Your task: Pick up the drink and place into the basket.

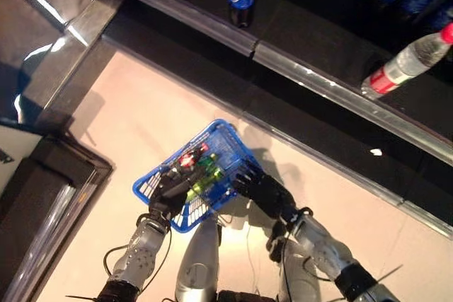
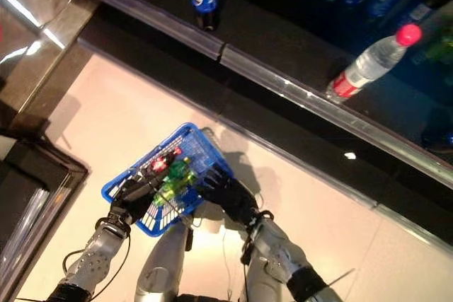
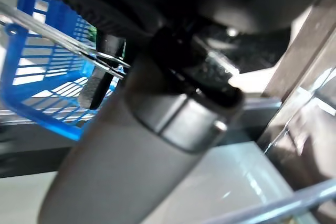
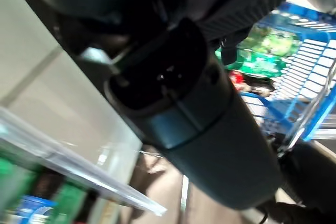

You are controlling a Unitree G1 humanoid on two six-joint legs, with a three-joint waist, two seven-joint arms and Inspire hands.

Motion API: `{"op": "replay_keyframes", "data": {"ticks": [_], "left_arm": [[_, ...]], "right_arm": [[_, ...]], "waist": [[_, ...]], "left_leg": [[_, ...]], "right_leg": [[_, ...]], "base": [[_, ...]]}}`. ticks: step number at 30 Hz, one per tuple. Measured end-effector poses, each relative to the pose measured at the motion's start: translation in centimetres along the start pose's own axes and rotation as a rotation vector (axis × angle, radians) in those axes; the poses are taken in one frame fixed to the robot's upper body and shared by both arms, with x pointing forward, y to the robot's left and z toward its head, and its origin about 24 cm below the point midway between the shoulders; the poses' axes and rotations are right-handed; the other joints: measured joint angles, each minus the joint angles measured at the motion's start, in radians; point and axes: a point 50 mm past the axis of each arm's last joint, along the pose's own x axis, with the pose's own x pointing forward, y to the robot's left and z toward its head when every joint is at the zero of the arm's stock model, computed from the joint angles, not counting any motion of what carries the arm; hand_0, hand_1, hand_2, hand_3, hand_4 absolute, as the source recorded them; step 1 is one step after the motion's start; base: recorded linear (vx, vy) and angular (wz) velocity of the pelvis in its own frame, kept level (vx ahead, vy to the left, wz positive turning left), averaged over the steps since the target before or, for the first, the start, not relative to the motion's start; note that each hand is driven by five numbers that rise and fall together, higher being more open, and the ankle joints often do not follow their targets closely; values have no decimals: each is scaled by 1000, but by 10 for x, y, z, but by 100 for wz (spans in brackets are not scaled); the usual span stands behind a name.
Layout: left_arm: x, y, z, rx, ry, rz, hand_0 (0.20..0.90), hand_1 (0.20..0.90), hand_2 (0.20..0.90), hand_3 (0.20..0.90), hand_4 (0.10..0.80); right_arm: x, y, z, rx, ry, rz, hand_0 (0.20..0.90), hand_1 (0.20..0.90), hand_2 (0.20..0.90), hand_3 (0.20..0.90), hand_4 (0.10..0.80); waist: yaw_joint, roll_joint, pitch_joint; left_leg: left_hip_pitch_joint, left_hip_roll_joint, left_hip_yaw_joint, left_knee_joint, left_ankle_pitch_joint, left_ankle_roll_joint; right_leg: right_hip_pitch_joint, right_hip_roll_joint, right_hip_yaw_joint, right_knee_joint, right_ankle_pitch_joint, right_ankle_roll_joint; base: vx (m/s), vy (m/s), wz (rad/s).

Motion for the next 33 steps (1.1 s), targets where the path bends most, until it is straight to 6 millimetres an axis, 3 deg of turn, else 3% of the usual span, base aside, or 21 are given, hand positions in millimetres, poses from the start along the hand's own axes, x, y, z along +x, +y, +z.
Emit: {"op": "replay_keyframes", "data": {"ticks": [6, 10, 16, 20, 24, 26, 33], "left_arm": [[-7, 52, -3, -107, -48, 267, 300, 300, 300, 200, 100], [-31, 103, -28, -144, 4, 520, 300, 300, 300, 200, 100], [-76, 147, -57, -52, 127, 740, 300, 300, 300, 200, 100], [-99, 165, -74, 9, 229, 851, 300, 300, 300, 200, 100], [-106, 170, -74, 33, 229, 884, 300, 300, 300, 200, 100], [-110, 172, -77, 40, 236, 903, 300, 300, 300, 200, 100], [-119, 176, -86, 56, 275, 942, 300, 300, 300, 200, 100]], "right_arm": [[-14, -10, -22, 49, 20, -37, 900, 900, 900, 900, 800], [-27, -31, -66, 87, 180, -168, 900, 900, 900, 900, 800], [-71, -70, -124, 194, 406, -442, 900, 900, 900, 900, 800], [-112, -96, -149, 154, 559, -685, 900, 900, 900, 900, 800], [-146, -107, -164, -34, 754, -797, 900, 900, 900, 900, 800], [-160, -108, -171, -27, 798, -836, 900, 900, 900, 900, 800], [-169, -108, -175, -10, 817, -832, 900, 900, 900, 900, 800]], "waist": [[-40, -63, -62], [-57, -94, -224], [-63, -82, -373], [-83, -69, -434], [-80, -72, -448], [-83, -66, -458], [-102, -49, -507]], "left_leg": [[115, 17, 63, -52, -20, -8], [205, 23, 138, -108, -40, -12], [305, 36, 204, -164, -53, -24], [323, 42, 209, -176, -52, -30], [335, 49, 210, -177, -52, -36], [333, 49, 208, -177, -52, -36], [319, 54, 190, -177, -50, -39]], "right_leg": [[95, 20, 27, -106, 34, 1], [152, 21, 22, -179, 59, 5], [211, 38, 22, -241, 78, 4], [229, 48, 22, -270, 87, 1], [244, 54, 21, -286, 84, -5], [250, 55, 20, -291, 88, -8], [254, 63, -2, -304, 97, -7]], "base": [[116, 15, -32], [143, -3, -49], [49, -46, -36], [-14, -47, -5], [-30, -41, -2], [-36, -59, 1], [-28, -43, 8]]}}
